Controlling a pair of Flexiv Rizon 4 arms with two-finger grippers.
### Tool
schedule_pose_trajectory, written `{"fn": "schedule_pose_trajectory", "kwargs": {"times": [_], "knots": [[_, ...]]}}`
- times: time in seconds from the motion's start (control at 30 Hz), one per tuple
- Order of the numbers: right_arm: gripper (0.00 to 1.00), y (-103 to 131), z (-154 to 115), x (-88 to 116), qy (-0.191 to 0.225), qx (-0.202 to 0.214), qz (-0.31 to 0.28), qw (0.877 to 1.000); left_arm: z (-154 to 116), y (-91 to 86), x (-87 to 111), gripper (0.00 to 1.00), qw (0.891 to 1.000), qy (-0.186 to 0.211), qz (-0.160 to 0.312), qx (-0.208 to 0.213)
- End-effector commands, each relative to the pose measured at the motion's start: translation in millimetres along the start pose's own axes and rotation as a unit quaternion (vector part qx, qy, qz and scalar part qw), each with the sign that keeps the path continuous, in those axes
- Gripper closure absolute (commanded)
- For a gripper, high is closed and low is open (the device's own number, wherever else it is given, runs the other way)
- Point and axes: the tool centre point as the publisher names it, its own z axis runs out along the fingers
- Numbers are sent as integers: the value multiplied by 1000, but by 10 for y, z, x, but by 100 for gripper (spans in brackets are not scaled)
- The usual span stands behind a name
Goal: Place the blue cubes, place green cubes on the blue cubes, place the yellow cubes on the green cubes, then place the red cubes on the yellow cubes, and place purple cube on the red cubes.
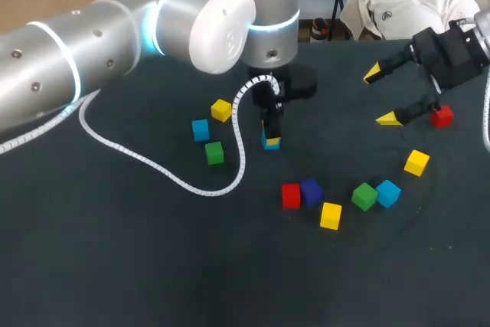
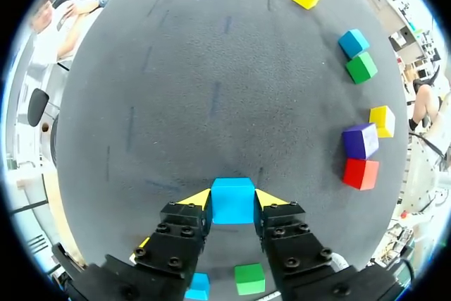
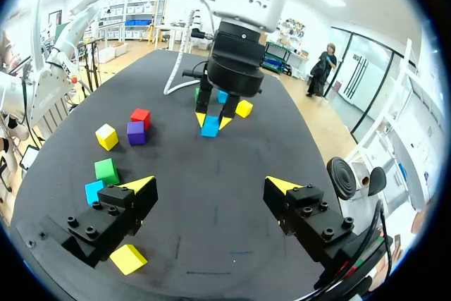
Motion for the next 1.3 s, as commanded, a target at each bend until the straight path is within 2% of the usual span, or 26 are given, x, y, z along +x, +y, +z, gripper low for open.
{"fn": "schedule_pose_trajectory", "kwargs": {"times": [0.03, 0.57, 0.97, 1.3], "knots": [[0, -1, 4, 3, -1, 0, 0, 1000, 20, 2, -13, 100, 1000, 1, 1, 3], [0, -1, 4, 3, -1, 0, 0, 1000, -80, -21, -24, 100, 1000, -1, 1, -3], [0, -1, 4, 3, -1, 0, 0, 1000, 63, -15, 22, 100, 1000, 6, -8, 8], [0, -1, 4, 3, -1, 0, 0, 1000, -38, -4, -11, 100, 1000, -3, -4, -3]]}}
